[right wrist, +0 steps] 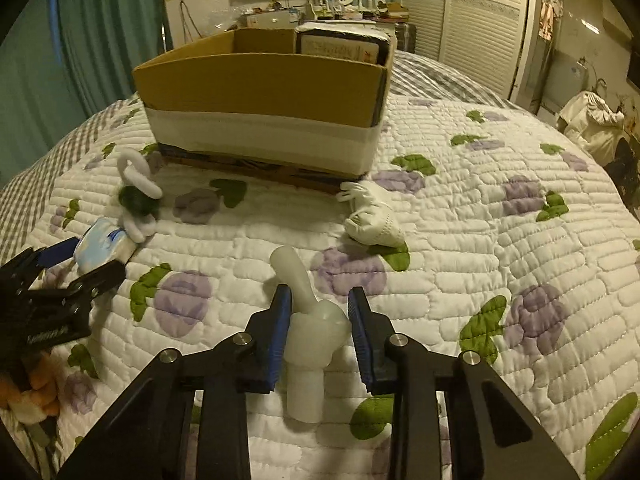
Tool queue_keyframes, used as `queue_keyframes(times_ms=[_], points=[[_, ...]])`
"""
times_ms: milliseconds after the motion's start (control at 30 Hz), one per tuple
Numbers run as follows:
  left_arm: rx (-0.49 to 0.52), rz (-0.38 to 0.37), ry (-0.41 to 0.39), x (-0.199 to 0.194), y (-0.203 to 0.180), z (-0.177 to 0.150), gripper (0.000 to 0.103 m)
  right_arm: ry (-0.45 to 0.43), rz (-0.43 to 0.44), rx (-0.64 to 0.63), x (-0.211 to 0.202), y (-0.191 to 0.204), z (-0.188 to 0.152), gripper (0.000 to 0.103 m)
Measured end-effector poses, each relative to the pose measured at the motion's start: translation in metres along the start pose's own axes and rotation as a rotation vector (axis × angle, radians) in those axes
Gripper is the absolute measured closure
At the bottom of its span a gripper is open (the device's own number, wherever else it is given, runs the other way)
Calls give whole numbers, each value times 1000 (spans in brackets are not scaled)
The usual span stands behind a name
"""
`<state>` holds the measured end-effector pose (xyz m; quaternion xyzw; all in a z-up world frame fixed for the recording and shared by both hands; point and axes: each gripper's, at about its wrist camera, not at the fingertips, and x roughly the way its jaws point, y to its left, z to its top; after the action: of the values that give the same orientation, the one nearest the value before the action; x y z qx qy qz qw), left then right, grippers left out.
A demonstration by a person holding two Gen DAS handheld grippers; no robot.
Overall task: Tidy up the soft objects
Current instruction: 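Grasp the blue tissue pack with the left tool while the right tool grasps the white toy, then carry the blue pack and white toy into the box and release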
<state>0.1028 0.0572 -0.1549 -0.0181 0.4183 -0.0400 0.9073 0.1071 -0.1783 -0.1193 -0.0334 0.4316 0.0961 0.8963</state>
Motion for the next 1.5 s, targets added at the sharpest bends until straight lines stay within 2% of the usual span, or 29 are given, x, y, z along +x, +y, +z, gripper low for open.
queue_keyframes(times_ms=[67,100,133,167,533,733,933,1100,1233,1367,1500], points=[[-2,-15,2,1,0,-2,10,0,9,-7,-1,3,0,74],[0,-27,-1,1,0,-1,15,0,10,-9,-1,4,0,74],[5,-44,-1,-1,-1,-1,27,0,12,-10,-1,5,0,74],[9,-53,-2,-2,-2,0,29,-1,14,-12,-1,5,0,74],[40,-32,-29,-45,-29,-13,29,-54,68,-10,-31,1,-4,74],[5,-35,-78,-85,-39,-12,29,-127,94,5,-70,-1,-4,74],[12,-37,-131,-122,-54,-11,29,-193,124,-28,-115,8,5,74],[34,-26,-174,-149,-63,9,29,-248,167,-59,-152,15,20,74],[56,-35,-237,-166,-70,36,29,-286,203,-85,-174,17,46,74],[70,-41,-284,-170,-71,71,29,-309,218,-117,-183,18,78,74],[81,-29,-309,-156,-69,108,29,-333,215,-151,-182,18,115,74]])
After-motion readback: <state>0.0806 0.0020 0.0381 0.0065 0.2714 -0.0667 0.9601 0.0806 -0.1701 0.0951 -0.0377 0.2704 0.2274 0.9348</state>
